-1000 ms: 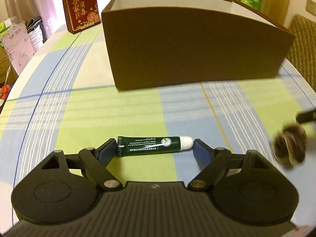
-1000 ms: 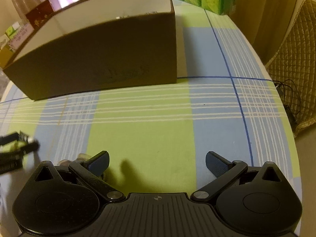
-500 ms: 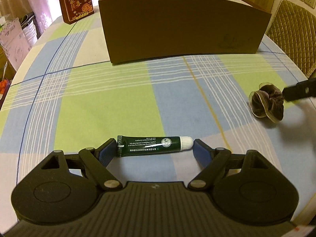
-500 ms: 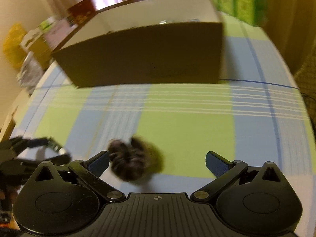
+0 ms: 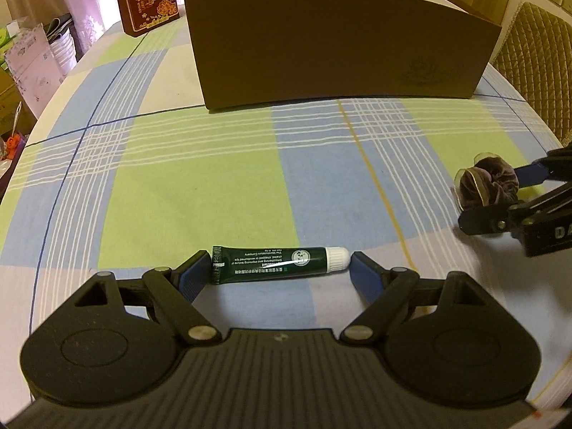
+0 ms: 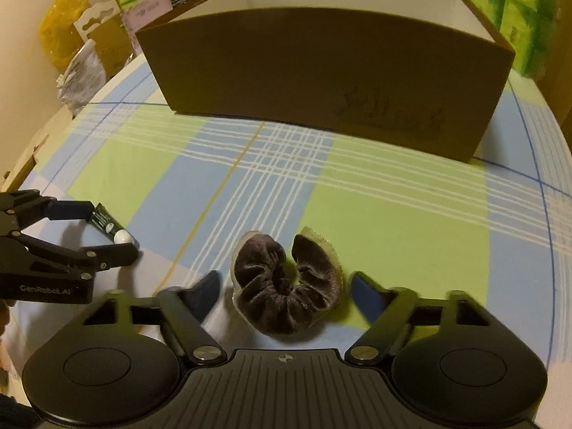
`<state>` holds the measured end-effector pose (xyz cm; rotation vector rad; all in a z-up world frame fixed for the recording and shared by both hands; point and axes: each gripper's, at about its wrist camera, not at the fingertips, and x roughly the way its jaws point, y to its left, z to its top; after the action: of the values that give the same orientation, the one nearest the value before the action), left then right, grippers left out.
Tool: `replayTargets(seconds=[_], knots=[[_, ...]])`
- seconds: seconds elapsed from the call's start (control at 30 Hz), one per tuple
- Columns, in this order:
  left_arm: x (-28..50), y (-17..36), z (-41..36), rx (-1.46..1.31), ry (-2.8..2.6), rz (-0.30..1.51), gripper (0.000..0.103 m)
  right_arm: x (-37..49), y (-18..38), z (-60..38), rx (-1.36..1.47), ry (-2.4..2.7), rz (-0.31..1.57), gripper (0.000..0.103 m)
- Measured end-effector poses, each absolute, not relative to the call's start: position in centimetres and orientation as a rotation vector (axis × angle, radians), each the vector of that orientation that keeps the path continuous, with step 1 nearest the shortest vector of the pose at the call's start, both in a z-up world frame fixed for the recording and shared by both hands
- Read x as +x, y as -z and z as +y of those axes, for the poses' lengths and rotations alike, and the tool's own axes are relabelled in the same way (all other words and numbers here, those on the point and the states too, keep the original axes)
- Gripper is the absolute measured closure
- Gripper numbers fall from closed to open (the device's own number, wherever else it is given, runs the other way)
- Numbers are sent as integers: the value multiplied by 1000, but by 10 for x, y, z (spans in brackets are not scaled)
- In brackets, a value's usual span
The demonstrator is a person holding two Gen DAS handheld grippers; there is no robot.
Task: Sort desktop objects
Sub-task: 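Grasp the green ointment tube with the left gripper while the right grasps the brown scrunchie, then lift the green tube with the left gripper while the right lifts the scrunchie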
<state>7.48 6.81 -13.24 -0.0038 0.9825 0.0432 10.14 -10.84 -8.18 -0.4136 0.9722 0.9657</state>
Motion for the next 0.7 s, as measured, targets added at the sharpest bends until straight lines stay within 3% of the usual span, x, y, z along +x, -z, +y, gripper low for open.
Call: replayTargets(seconds=[0.03,0.13,0.47,0.57,0.6,0.63,0.7], knots=[[75,133,68,-4,-44,980,21,101,81,-109,-433,-969,963,52],[73,133,66,-1,-29,968,21,103,80,-116,-445,-970,971,61],[78,135,29,65,120,931,21,109,73,-165,-431,-872,1001,61],[84,136,25,72,130,941,17,110,70,-173,-411,-862,1009,47],[85,137,24,69,130,945,15,110,69,-175,-406,-855,1007,34],[86,137,24,67,128,948,14,110,68,-176,-402,-853,1002,30],[88,137,23,64,124,954,12,109,67,-176,-393,-856,1000,29]])
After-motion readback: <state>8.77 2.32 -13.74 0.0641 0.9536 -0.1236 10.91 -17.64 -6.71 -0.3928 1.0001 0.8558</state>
